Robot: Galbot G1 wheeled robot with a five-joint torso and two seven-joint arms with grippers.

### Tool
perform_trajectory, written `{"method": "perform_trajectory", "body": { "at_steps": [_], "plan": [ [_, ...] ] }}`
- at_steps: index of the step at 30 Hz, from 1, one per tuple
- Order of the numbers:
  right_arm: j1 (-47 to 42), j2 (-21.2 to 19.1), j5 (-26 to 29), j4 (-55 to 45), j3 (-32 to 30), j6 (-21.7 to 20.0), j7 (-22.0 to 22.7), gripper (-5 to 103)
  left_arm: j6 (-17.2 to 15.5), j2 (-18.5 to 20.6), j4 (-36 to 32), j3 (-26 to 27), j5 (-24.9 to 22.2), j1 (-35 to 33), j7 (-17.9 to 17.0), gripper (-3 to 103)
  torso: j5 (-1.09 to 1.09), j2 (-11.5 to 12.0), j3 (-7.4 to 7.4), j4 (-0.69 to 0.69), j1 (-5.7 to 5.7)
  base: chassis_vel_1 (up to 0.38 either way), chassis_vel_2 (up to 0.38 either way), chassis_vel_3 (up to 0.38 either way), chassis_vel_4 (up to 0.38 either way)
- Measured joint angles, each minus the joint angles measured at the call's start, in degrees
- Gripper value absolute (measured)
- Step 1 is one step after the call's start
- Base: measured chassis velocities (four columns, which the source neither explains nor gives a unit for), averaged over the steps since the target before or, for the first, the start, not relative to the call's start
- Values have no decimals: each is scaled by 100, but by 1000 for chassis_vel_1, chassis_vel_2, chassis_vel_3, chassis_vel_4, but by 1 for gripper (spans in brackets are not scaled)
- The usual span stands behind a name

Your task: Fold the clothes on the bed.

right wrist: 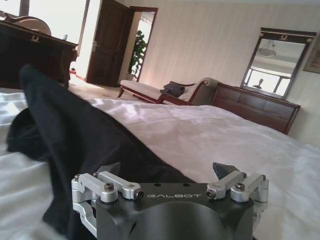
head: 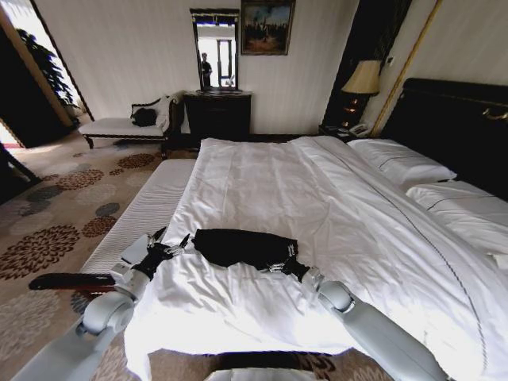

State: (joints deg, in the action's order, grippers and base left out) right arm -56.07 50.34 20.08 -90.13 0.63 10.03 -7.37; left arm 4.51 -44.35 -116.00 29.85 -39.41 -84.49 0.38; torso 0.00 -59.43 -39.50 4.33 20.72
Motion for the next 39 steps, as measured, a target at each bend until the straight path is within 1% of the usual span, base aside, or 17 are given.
{"method": "perform_trajectory", "body": {
  "at_steps": [2,6,9,11,13,14,16,18,20,21,23,25,27,29,34,36,39],
  "plan": [
    [451,70,375,212,106,-133,153,100,-19,2,-45,8,0,-26,1,100,0,0,-1,1,0,0,0,0,0],
    [888,130,553,413,332,-176,191,100,-36,23,-94,85,-15,-82,1,100,-1,0,-1,0,1,0,0,0,0],
    [1759,385,760,1066,909,-200,202,100,-68,80,-243,304,-119,-230,0,100,-1,0,-1,-3,1,0,0,0,0],
    [2106,583,869,1460,1193,-226,204,100,-89,97,-340,405,-172,-289,-1,100,0,0,-1,-1,1,0,0,0,0],
    [2188,655,896,1574,1271,-240,207,100,-91,100,-366,427,-176,-300,0,100,-2,1,-1,-2,0,0,0,0,0],
    [2368,877,936,1831,1480,-266,220,100,-94,103,-412,463,-179,-317,0,100,-2,1,-2,2,1,0,0,0,0],
    [2504,1195,967,2019,1698,-304,259,100,-87,103,-444,496,-169,-324,2,100,-1,1,-2,1,1,0,0,0,0],
    [2528,1300,982,2063,1751,-321,280,100,-84,103,-454,507,-175,-325,1,100,-1,1,-2,1,1,0,0,0,0],
    [2560,1757,1020,2270,1949,-367,344,100,-71,103,-489,599,-221,-336,1,100,0,1,-2,-4,1,0,0,0,0],
    [2541,1863,1017,2337,2002,-369,355,100,-60,103,-509,658,-228,-360,1,100,0,1,-2,-5,1,0,0,0,0],
    [2497,1922,1000,2368,2049,-369,365,100,-49,103,-536,723,-232,-395,1,100,-2,1,-1,-5,1,0,0,0,0],
    [2313,1923,929,2238,2113,-369,398,100,-27,81,-628,874,-232,-495,-2,100,-2,1,-1,1,1,0,0,0,0],
    [2199,1890,885,2090,2123,-372,425,100,-19,63,-662,909,-230,-526,-1,100,-1,1,-1,3,1,0,0,0,0],
    [1876,1807,763,1631,2126,-416,546,100,25,-12,-747,978,-164,-600,1,100,0,1,0,5,1,0,0,0,0],
    [1595,1887,711,1222,1993,-533,821,100,116,-133,-756,982,90,-642,3,100,0,0,0,1,0,0,0,0,0],
    [1575,1957,938,990,1681,-724,1080,100,173,-222,-802,1008,197,-729,2,100,-1,1,0,-5,1,0,0,0,0],
    [1571,1856,1166,825,1473,-862,1194,100,208,-277,-855,1067,249,-811,3,100,1,1,0,-5,1,0,0,0,0]
  ]
}}
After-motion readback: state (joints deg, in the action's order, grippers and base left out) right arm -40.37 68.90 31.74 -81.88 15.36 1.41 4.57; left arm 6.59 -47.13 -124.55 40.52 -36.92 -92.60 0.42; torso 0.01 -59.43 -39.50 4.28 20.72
